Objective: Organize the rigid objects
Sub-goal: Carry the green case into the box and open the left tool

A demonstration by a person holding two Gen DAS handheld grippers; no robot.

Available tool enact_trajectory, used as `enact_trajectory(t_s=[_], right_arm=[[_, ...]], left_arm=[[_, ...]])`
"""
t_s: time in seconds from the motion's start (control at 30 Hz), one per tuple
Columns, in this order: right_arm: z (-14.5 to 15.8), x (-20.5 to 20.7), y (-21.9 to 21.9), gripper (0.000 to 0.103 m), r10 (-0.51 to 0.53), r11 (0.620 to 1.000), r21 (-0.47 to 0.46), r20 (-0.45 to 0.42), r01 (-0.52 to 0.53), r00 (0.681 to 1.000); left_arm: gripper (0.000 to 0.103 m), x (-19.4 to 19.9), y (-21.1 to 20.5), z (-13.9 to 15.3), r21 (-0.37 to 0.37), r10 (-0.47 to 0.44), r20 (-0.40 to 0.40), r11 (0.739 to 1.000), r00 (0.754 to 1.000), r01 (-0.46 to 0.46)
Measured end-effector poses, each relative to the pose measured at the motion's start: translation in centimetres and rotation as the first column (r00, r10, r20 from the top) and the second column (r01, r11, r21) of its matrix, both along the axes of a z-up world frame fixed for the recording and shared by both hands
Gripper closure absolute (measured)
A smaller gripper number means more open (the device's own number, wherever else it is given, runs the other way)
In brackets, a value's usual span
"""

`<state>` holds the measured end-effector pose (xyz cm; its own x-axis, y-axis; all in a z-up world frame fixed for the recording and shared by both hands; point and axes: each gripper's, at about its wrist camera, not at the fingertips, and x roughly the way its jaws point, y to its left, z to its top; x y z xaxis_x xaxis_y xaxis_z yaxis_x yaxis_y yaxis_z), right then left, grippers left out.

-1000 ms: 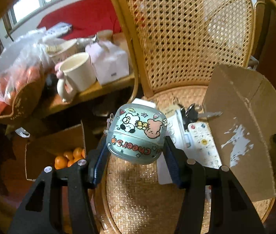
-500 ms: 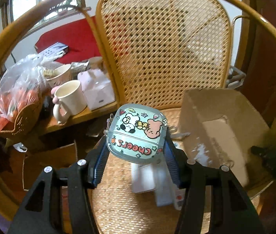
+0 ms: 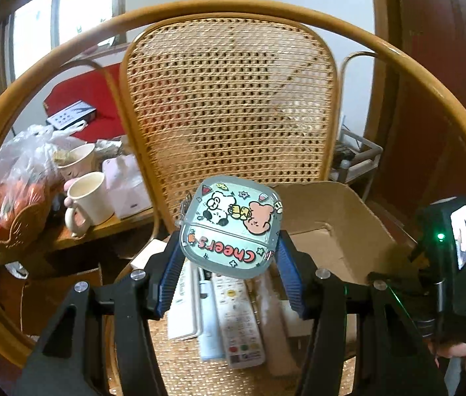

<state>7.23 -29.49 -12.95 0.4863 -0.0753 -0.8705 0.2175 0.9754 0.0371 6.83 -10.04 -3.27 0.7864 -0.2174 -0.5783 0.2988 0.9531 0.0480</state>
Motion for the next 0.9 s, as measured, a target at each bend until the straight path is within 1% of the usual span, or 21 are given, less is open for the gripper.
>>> enact_trajectory(t_s=[0.13, 0.3, 0.5, 0.6, 0.73, 0.9], right_arm=[[0.0, 0.0, 0.0, 0.098, 0.0, 1.0, 0.0, 0.0, 0.0, 1.0], [-0.1, 0.1, 0.1, 0.098, -0.003, 1.0, 0.01, -0.002, 0.003, 1.0], [-0.1, 0.1, 0.1, 0.098, -0.004, 1.0, 0.012, -0.002, 0.004, 1.0], [-0.1, 0.1, 0.1, 0.098, -0.004, 1.0, 0.012, -0.002, 0.005, 1.0], [-0.1, 0.0, 0.1, 0.098, -0.004, 1.0, 0.012, -0.001, 0.004, 1.0], [-0.1, 0.0, 0.1, 0.098, -0.004, 1.0, 0.012, -0.002, 0.004, 1.0]], left_arm=[[0.049, -0.2, -1.2, -0.3, 0.011, -0.02, 0.001, 1.0, 1.0, 0.02], [0.049, -0.8, -3.0, -0.4, 0.055, -0.037, 0.026, 0.998, 0.999, 0.035], [0.049, -1.0, -4.3, -0.9, 0.045, -0.079, -0.006, 0.996, 0.997, 0.079], [0.049, -1.1, -4.9, -1.1, 0.056, -0.099, -0.019, 0.993, 0.995, 0.1], [0.049, -0.7, -5.5, -2.0, 0.09, -0.088, -0.062, 0.992, 0.994, 0.093], [0.049, -0.5, -5.6, -2.6, 0.094, -0.088, -0.089, 0.991, 0.992, 0.096]])
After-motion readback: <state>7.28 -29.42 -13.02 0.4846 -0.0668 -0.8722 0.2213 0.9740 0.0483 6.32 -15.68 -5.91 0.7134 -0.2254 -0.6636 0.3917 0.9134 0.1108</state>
